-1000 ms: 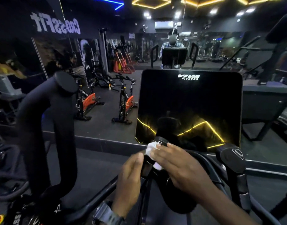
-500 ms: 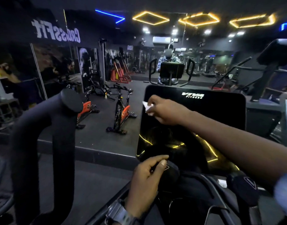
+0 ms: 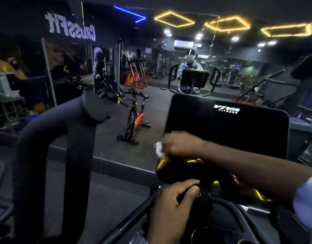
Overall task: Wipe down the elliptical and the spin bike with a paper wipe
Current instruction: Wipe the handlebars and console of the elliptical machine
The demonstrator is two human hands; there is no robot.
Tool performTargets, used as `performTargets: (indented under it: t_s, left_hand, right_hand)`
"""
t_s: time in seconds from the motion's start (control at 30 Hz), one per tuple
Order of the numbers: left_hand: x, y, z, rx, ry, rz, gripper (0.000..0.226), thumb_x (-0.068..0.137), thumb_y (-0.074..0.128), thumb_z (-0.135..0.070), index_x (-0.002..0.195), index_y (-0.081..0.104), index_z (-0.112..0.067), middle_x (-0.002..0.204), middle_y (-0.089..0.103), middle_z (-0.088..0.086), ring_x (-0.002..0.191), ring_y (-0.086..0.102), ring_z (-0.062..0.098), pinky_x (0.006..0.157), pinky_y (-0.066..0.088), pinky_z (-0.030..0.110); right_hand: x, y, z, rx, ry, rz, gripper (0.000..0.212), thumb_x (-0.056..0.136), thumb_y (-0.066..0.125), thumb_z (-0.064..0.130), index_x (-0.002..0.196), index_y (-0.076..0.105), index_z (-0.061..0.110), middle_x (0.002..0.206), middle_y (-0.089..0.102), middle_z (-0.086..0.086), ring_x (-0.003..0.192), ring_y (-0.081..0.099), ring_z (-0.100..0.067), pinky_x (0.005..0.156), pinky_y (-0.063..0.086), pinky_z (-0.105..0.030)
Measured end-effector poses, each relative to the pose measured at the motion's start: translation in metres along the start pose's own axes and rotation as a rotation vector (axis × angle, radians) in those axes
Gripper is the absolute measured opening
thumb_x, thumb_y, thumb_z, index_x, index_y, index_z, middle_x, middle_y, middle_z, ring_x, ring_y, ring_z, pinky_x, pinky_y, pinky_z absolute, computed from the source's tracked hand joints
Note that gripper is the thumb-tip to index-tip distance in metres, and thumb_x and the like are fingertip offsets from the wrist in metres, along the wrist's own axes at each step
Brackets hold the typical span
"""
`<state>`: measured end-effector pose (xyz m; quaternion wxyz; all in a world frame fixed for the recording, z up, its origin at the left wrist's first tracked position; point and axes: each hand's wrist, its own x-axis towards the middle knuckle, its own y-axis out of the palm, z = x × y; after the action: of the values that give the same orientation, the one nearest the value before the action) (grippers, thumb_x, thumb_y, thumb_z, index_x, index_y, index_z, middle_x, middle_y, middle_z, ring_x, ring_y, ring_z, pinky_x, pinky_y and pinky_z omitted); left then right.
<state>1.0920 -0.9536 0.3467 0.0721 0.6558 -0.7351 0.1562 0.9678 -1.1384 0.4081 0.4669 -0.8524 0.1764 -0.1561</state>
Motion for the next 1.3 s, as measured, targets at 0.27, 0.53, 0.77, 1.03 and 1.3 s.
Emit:
performTargets:
  t_s: [0.27,0.53,0.77,1.03,1.3]
  left_hand:
    - [0.000,0.001,0.002,0.040,0.016,-0.015,0.020,0.093,0.064,-0.035,0.107,0.071,-0.048,0.102,0.070,-0.029,0.103,0.061,-0.011,0.095,0.051,0.025]
    - [0.002,0.005,0.007,0.036,0.072,-0.044,0.018,0.093,0.066,-0.027,0.105,0.075,-0.036,0.102,0.070,-0.027,0.102,0.063,-0.008,0.090,0.050,0.018]
    - [0.001,0.005,0.007,0.060,0.119,-0.069,0.019,0.091,0.065,-0.029,0.105,0.076,-0.036,0.103,0.071,-0.028,0.102,0.064,-0.009,0.089,0.049,0.015]
    - [0.000,0.006,0.008,-0.002,0.114,-0.038,0.018,0.093,0.063,-0.030,0.106,0.075,-0.034,0.100,0.072,-0.025,0.101,0.065,-0.006,0.086,0.048,0.011]
    - [0.043,-0.016,0.020,0.009,0.073,-0.027,0.037,0.085,0.056,-0.052,0.102,0.076,-0.026,0.097,0.075,-0.012,0.093,0.069,0.003,0.083,0.053,0.023]
  right_hand:
    - [-0.016,0.016,0.011,0.269,-0.024,-0.067,0.008,0.092,0.055,0.030,0.094,0.062,0.027,0.099,0.058,0.020,0.092,0.054,0.010,0.079,0.042,-0.016]
    - [-0.013,0.014,-0.026,0.114,0.210,-0.087,0.017,0.090,0.055,0.006,0.101,0.068,0.011,0.081,0.050,0.005,0.085,0.053,-0.023,0.073,0.041,-0.030]
    - [-0.033,0.024,0.046,-0.052,-0.354,0.057,0.011,0.079,0.076,0.023,0.088,0.071,0.020,0.097,0.065,0.002,0.085,0.060,-0.018,0.058,0.050,-0.027]
    - [-0.023,-0.015,-0.056,-0.038,0.364,-0.360,0.018,0.078,0.073,0.014,0.096,0.070,0.015,0.085,0.064,-0.009,0.077,0.059,-0.032,0.061,0.049,-0.034]
    - [-0.033,-0.003,-0.014,-0.011,-0.013,-0.016,0.016,0.093,0.058,0.017,0.105,0.067,0.010,0.106,0.062,-0.012,0.095,0.059,-0.031,0.074,0.054,-0.038]
